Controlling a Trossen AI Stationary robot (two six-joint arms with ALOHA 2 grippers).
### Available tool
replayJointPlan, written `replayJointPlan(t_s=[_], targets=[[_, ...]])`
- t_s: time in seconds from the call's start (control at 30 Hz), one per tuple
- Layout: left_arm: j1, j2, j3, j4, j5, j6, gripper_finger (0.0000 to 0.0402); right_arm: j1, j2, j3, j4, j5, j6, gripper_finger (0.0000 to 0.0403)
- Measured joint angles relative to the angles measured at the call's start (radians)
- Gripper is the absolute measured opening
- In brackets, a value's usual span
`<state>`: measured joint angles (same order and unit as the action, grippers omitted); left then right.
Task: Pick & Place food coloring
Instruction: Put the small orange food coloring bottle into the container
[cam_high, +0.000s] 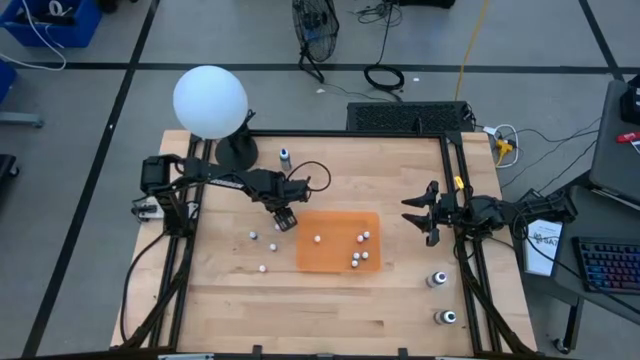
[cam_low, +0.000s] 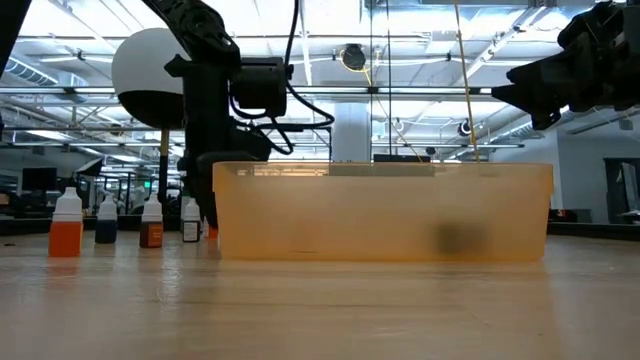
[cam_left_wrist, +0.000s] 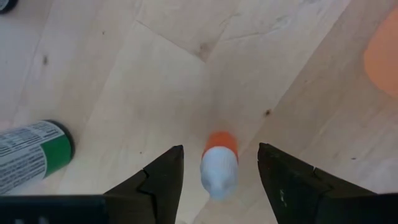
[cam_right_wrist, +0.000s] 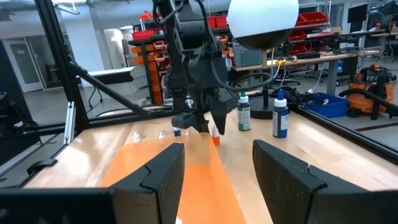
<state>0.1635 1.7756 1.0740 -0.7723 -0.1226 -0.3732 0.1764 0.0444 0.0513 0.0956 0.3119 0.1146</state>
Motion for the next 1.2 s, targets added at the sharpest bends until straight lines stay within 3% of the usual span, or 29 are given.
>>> replayJointPlan(t_s=[0.43, 0.67, 0.87, 1.03, 1.2], targets=[[0.0, 0.0, 0.0, 0.002, -0.006, 0.002, 0.0139, 0.0, 0.0, 0.0, -0.001, 0.0, 0.0, 0.0177], [0.0, 0.0, 0.002, -0.01, -0.007, 0.013, 0.0068, 0.0, 0.0, 0.0, -0.001, 0.0, 0.0, 0.0179], [-0.006, -0.006, 0.018, -0.046, 0.02, 0.03, 0.0067, 0.0, 0.0, 0.0, -0.001, 0.0, 0.0, 0.0178], [-0.062, -0.032, 0.144, -0.182, -0.011, 0.029, 0.0067, 0.0, 0.0, 0.0, -0.001, 0.0, 0.0, 0.0177], [-0.148, -0.037, 0.371, -0.31, -0.101, 0.004, 0.0067, 0.0, 0.0, 0.0, -0.002, 0.0, 0.0, 0.018]])
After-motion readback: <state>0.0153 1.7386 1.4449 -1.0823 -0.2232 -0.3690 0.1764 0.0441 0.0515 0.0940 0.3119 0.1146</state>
